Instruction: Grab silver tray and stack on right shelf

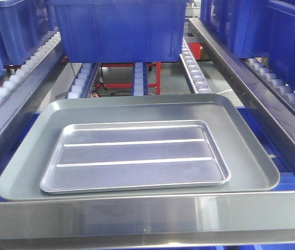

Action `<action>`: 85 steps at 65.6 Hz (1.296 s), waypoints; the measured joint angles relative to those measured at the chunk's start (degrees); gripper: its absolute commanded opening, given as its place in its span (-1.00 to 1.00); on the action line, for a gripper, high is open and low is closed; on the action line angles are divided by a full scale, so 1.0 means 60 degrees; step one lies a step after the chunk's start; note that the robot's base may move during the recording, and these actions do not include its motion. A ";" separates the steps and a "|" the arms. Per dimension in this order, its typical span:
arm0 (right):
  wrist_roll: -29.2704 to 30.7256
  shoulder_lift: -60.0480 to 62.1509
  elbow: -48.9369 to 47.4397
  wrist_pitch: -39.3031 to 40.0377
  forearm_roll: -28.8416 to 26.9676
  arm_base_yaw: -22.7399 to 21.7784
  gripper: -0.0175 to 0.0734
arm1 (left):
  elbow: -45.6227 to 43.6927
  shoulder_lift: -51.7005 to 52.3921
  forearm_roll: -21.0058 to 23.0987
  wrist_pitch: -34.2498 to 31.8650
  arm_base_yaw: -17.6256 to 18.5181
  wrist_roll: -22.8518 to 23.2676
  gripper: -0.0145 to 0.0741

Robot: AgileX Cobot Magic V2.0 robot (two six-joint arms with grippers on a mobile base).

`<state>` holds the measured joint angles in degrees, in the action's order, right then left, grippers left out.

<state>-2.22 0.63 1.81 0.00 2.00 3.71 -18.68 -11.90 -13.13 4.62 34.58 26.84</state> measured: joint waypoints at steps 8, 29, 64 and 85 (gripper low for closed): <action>0.0000 0.0000 0.0000 0.0000 0.0000 0.0000 -0.50 | 0.0059 0.0000 0.0000 0.0000 0.0000 0.0000 -0.88; 0.0000 0.0000 0.0000 0.0000 0.0000 0.0000 -0.50 | 0.1111 0.0521 0.2189 -0.0401 -0.1628 -0.4358 -0.88; 0.0000 0.0000 0.0000 0.0000 0.0000 0.0000 -0.50 | 0.3397 0.2093 0.2577 -0.0952 -0.5659 -0.5322 -0.88; 0.0000 0.0000 0.0000 0.0000 0.0000 0.0000 -0.50 | 0.3397 0.2093 0.2573 -0.0952 -0.5437 -0.5322 -0.88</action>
<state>-2.22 0.63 1.81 0.00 2.00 3.71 1.70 0.66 2.31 -1.09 1.96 -5.10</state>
